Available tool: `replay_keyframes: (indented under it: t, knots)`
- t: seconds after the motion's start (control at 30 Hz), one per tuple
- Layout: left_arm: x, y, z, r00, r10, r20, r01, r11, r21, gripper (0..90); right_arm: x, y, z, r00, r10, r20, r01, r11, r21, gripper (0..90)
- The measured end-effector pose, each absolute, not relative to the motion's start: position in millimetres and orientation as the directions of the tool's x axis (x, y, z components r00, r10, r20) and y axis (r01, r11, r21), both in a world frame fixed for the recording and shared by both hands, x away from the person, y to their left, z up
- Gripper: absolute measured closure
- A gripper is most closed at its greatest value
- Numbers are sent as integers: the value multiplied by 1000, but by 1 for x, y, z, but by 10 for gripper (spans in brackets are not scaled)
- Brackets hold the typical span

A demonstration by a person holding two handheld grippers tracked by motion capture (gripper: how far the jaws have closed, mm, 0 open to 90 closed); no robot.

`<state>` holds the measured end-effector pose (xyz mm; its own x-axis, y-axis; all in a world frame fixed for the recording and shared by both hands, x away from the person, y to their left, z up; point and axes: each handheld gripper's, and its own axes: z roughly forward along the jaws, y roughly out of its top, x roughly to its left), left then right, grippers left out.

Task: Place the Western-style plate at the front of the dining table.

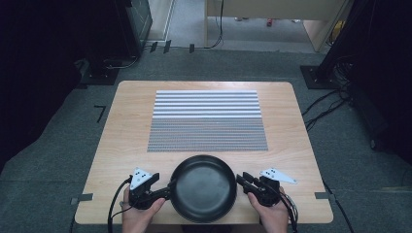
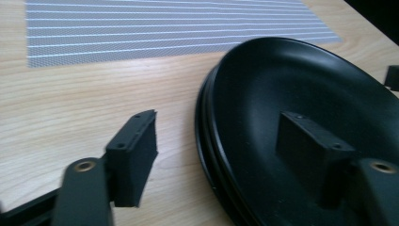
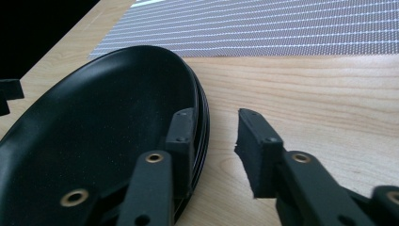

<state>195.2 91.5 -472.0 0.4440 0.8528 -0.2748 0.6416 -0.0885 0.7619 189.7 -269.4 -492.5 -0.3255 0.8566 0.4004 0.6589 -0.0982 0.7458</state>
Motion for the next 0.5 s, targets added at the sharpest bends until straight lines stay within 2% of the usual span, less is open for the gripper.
replay_keyframes:
  t: [0.17,0.5]
  knots:
    - [194,86,-474,480,829,-286,643,-111,758,448,190,-271,-498,-319,847,426,681,-108,724,749]
    - [194,83,-478,490,820,-295,663,-131,737,520,188,-274,-500,-306,799,518,697,-182,693,852]
